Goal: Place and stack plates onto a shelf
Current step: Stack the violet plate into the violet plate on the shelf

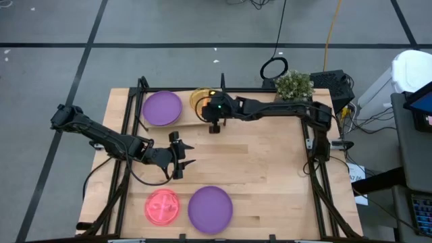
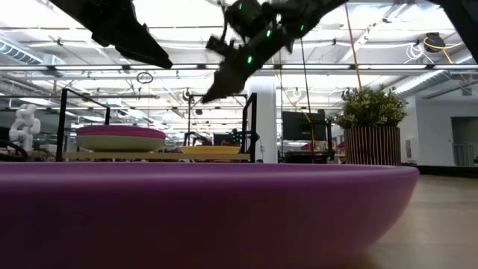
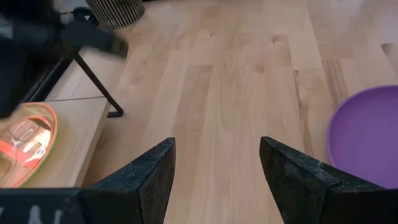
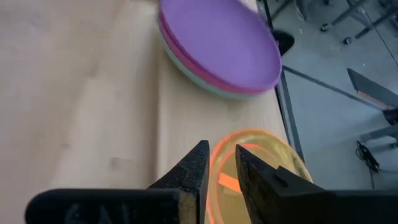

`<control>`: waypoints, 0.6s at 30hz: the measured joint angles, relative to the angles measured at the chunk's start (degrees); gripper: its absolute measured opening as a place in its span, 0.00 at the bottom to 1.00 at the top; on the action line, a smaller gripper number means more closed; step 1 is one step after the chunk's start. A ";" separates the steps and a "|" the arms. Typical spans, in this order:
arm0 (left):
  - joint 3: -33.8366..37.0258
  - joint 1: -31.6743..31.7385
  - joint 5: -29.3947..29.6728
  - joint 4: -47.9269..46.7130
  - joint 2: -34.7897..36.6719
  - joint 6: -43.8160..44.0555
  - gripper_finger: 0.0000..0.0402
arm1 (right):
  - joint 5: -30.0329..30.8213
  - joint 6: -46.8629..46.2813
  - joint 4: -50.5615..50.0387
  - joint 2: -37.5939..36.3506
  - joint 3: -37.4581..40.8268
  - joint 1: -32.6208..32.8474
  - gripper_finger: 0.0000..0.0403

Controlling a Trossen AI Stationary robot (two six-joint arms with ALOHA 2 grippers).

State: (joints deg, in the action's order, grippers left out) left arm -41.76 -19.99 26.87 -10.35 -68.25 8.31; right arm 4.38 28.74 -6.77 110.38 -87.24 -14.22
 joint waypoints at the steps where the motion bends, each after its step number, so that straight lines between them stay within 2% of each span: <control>1: 0.00 -0.02 -0.03 -0.21 0.00 0.39 0.59 | 0.00 -0.05 -1.04 -1.11 -0.02 0.57 0.16; 5: 0.00 -0.88 -0.03 -0.71 -0.01 1.07 0.59 | -0.02 -2.53 -7.80 -5.63 -0.02 3.05 0.16; 11: 0.00 -3.49 -0.04 -1.61 0.00 3.01 0.59 | -0.11 -11.08 -20.26 -12.91 0.84 7.29 0.16; 15: 0.02 -6.12 -0.02 -2.07 -0.02 5.93 0.59 | -0.13 -17.05 -20.25 -18.61 7.50 10.91 0.16; 18: 0.02 -9.05 -0.03 -4.01 -0.02 10.29 0.59 | -0.05 -21.18 -15.94 -23.77 14.95 14.36 0.16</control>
State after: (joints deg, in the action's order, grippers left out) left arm -41.74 -29.03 26.83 -14.37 -68.27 18.59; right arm 4.34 7.56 -22.70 86.61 -72.29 0.14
